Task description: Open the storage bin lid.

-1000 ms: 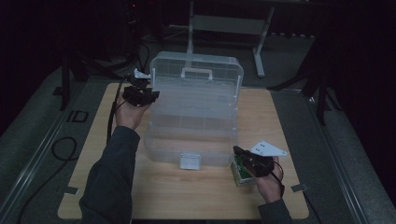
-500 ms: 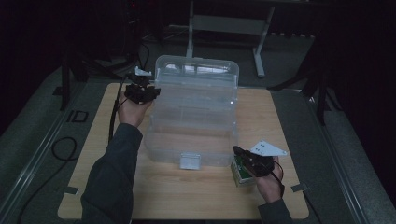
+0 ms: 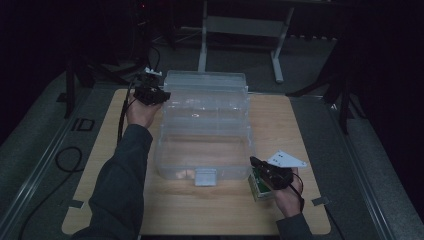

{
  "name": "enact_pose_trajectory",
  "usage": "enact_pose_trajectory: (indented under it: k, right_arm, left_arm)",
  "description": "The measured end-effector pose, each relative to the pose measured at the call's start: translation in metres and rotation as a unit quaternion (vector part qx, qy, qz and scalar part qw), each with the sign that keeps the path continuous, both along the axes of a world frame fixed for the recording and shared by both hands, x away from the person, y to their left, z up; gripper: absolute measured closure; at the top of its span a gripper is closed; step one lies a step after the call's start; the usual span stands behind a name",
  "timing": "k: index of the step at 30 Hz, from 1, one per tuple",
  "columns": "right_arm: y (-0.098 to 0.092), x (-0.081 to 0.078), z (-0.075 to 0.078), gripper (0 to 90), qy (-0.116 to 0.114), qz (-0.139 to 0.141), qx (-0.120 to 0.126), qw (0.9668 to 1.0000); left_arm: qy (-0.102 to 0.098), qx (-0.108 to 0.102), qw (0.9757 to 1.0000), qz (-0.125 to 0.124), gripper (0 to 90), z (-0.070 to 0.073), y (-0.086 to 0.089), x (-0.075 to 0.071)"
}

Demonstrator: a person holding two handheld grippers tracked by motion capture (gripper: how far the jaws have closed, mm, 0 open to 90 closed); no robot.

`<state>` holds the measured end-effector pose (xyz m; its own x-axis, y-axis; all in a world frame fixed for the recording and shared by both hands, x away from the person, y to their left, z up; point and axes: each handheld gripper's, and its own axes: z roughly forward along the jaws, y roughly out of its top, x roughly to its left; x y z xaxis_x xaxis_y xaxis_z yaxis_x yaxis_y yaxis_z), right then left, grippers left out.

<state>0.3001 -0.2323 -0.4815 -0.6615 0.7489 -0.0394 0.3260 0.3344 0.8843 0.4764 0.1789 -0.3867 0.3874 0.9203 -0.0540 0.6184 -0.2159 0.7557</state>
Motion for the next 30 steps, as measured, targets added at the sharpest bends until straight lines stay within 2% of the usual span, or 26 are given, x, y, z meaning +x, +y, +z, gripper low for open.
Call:
enact_pose_trajectory:
  k: [1,2,3,5,7,16,19,20,23,27,30]
  right_arm:
    - [0.000,0.000,0.000,90.0,0.002,-0.001,0.003,1.0000]
    - [0.000,0.000,0.000,90.0,0.002,-0.001,0.003,1.0000]
    - [0.000,0.000,0.000,90.0,0.001,-0.001,0.002,1.0000]
    - [0.000,0.000,0.000,90.0,0.001,-0.001,0.002,1.0000]
    - [0.000,0.000,0.000,90.0,0.001,-0.002,0.002,1.0000]
    - [0.000,0.000,0.000,90.0,0.001,-0.003,0.003,1.0000]
    - [0.000,0.000,0.000,90.0,0.003,-0.004,0.003,1.0000]
    - [0.000,0.000,0.000,90.0,0.002,-0.004,0.003,1.0000]
    - [0.000,0.000,0.000,90.0,0.003,-0.003,0.003,1.0000]
    - [0.000,0.000,0.000,90.0,0.003,-0.003,0.002,1.0000]
    - [0.000,0.000,0.000,89.9,0.004,-0.003,0.003,1.0000]
  left_arm:
    - [-0.004,0.003,1.0000,0.004,65.4,0.000,0.001,0.000]
    - [-0.009,-0.003,0.9999,0.007,63.0,0.000,0.002,-0.001]
    - [-0.013,-0.014,0.9998,0.007,62.9,0.000,0.005,-0.002]
    - [-0.021,-0.021,0.9995,0.014,62.6,0.001,0.008,-0.005]
    - [-0.023,-0.019,0.9995,0.013,60.1,0.002,0.009,-0.007]
    - [-0.050,-0.020,0.9985,0.006,59.8,0.010,0.012,-0.022]
    - [-0.061,-0.029,0.9977,0.007,60.4,0.010,0.014,-0.028]
    - [-0.062,-0.033,0.9975,0.007,60.5,0.009,0.015,-0.029]
    - [-0.060,-0.029,0.9978,0.007,60.5,0.005,0.017,-0.033]
    - [-0.073,-0.046,0.9963,0.005,60.0,0.003,0.021,-0.041]
    - [-0.072,-0.034,0.9968,0.004,60.0,0.003,0.021,-0.047]
